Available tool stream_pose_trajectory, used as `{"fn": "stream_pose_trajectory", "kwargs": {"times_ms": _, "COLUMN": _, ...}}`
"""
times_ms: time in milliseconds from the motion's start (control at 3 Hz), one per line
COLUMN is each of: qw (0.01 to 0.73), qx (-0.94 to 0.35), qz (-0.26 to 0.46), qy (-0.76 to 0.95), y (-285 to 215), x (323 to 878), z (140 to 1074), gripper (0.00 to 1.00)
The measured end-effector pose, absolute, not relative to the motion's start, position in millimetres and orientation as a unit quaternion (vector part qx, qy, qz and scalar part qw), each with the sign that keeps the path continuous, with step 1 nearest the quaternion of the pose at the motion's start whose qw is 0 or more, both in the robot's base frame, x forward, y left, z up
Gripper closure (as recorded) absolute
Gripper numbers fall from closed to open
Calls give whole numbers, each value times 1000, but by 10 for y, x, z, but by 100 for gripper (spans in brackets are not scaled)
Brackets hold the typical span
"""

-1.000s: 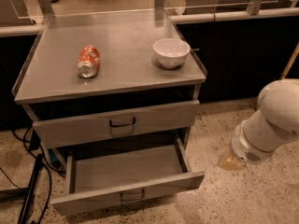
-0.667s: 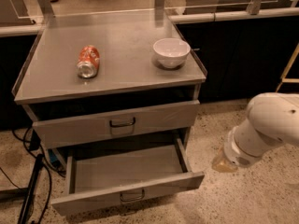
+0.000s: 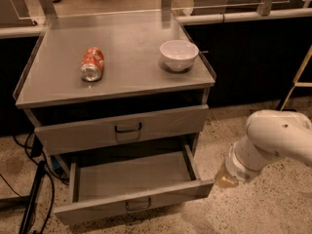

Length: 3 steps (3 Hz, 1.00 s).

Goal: Close middle drawer

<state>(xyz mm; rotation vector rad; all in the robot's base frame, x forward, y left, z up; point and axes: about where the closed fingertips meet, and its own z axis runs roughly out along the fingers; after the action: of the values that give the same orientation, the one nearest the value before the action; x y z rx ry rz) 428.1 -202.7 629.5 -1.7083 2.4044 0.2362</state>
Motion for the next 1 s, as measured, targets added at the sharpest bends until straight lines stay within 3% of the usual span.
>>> {"fn": "stream_pose_trajectory", "kwargs": {"times_ms": 1000, "qw": 44, "qx": -563, "qz": 94, "qy": 820, "y": -2064, "x": 4442, "z": 4929, "gripper": 100}}
